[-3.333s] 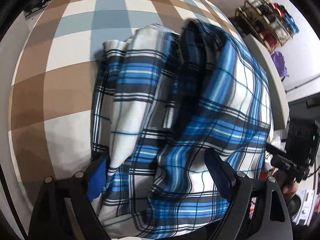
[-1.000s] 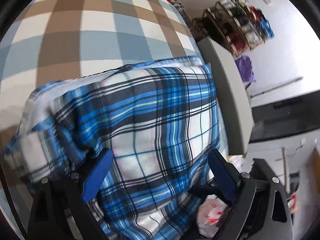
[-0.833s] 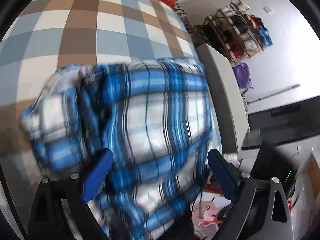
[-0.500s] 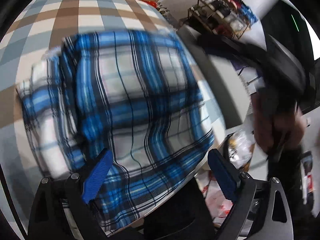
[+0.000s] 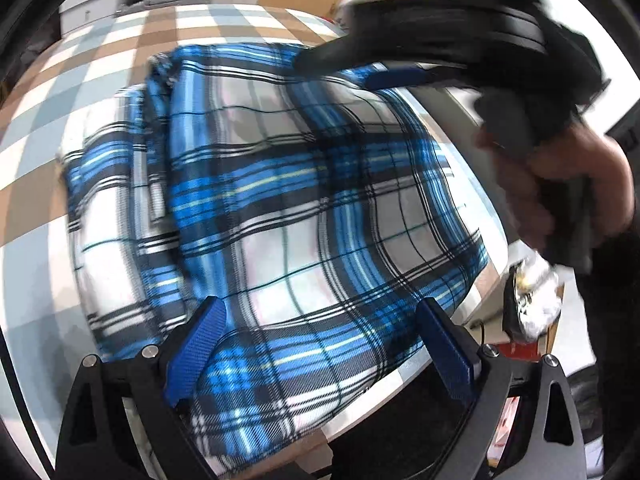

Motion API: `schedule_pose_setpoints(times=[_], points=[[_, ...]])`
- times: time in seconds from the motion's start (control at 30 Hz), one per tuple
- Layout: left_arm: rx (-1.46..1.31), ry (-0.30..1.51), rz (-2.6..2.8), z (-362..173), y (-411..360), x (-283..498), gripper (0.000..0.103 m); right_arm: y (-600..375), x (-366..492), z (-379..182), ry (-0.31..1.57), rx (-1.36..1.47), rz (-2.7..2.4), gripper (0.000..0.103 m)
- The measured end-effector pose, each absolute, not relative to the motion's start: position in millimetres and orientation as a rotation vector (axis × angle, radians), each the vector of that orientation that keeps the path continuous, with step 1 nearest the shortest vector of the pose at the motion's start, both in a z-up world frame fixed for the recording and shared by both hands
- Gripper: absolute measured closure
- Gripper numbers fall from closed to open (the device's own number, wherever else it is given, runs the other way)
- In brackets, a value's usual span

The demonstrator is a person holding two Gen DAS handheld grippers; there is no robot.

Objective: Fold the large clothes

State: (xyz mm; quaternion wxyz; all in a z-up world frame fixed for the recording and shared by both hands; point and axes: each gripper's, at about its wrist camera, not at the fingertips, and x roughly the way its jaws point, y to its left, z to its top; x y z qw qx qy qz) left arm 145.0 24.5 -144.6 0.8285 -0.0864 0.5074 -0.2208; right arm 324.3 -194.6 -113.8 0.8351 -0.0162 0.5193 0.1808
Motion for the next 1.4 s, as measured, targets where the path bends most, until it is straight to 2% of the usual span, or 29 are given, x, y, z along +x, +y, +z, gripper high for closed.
schedule_pose_setpoints(times=[0.13, 0.37, 0.43, 0.6, 0.67, 0.83, 1.07, 1.4], points=[[-0.166, 0.938, -0.392, -113, 35, 127, 0.01, -232, 285, -79, 0.959, 0.202, 0.458, 0.017], [-0.125, 0.748, -0.274, -67, 36, 86, 0.01, -259, 188, -46, 0.723, 0.21, 0.422, 0.016], [-0.101, 0.709, -0.234, -57, 37, 77, 0.01, -268, 164, -44, 0.663, 0.241, 0.404, 0.012], [-0.034, 0.654, -0.193, -71, 25, 67, 0.01, -279, 127, -58, 0.605, 0.279, 0.37, 0.01], [-0.006, 0.652, -0.159, -82, 23, 75, 0.01, -282, 119, -69, 0.622, 0.297, 0.359, 0.007], [0.002, 0.774, -0.175, -100, 23, 84, 0.01, -294, 123, -97, 0.718, 0.34, 0.346, 0.003], [-0.14, 1.062, -0.226, -145, 62, 154, 0.01, -317, 173, -132, 0.921, 0.334, 0.347, 0.0], [-0.42, 1.201, -0.283, -170, 102, 222, 0.01, -328, 246, -158, 1.075, 0.382, 0.43, 0.0]])
